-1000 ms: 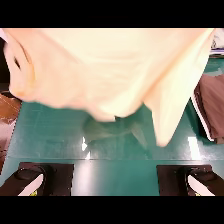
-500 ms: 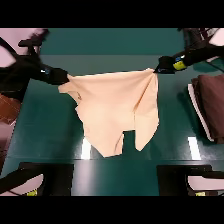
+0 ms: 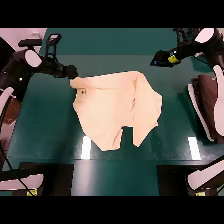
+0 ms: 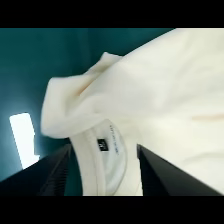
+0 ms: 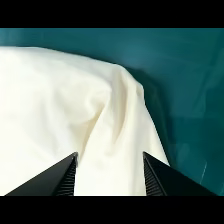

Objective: Fold the shirts.

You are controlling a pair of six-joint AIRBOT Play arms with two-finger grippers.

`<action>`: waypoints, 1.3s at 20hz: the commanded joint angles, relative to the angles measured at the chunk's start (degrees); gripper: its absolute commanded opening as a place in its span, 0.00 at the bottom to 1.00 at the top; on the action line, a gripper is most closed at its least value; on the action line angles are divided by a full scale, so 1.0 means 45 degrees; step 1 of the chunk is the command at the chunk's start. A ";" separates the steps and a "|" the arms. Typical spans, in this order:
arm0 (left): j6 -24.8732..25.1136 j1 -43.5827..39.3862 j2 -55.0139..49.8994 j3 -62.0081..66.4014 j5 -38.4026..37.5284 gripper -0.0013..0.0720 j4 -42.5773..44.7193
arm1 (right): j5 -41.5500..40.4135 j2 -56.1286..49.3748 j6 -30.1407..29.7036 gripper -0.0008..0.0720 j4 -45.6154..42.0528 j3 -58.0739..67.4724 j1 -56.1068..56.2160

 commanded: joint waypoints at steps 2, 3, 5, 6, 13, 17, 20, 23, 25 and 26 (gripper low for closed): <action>-0.0073 0.1073 0.0962 0.0199 -0.2467 0.69 -0.0015 | 0.0874 0.1064 -0.0962 0.63 0.0068 -0.0976 -0.0257; -0.0068 0.1360 0.1418 -0.0194 -0.2943 0.69 -0.0005 | 0.0967 0.1676 -0.1200 0.63 0.0214 -0.1860 -0.0325; -0.0092 0.1821 0.2555 -0.1787 -0.3415 0.69 -0.0010 | 0.0879 0.2871 -0.1627 0.63 0.1467 -0.3755 -0.0593; -0.0277 0.1923 0.3215 -0.2924 -0.3517 0.69 -0.0015 | 0.0787 0.3395 -0.1763 0.63 0.2244 -0.4595 -0.0724; -0.0627 0.1938 0.6402 -1.0180 -0.2064 0.69 -0.3293 | -0.0787 0.6533 -0.1855 0.63 0.3376 -0.8058 -0.0923; -0.0194 0.1243 0.6402 -1.1633 -0.0466 0.69 -0.4405 | -0.0835 0.7164 -0.1855 0.63 0.3381 -0.8199 -0.0923; -0.0763 -0.0214 0.6144 -1.2152 0.1030 0.69 -0.4420 | -0.0753 0.7310 -0.1851 0.63 0.3376 -0.8199 -0.0923; -0.0403 -0.0986 0.5508 -1.2186 0.2040 0.69 -0.5979 | -0.0670 0.7310 -0.1846 0.63 0.3390 -0.8199 -0.0923; -0.0058 -0.1613 0.4954 -1.2186 0.2710 0.69 -0.6785 | -0.0583 0.7310 -0.1836 0.63 0.3385 -0.8199 -0.0923; -0.0053 -0.1899 0.4663 -1.2191 0.2817 0.69 -0.7004 | -0.0505 0.7310 -0.1836 0.63 0.3381 -0.8199 -0.0923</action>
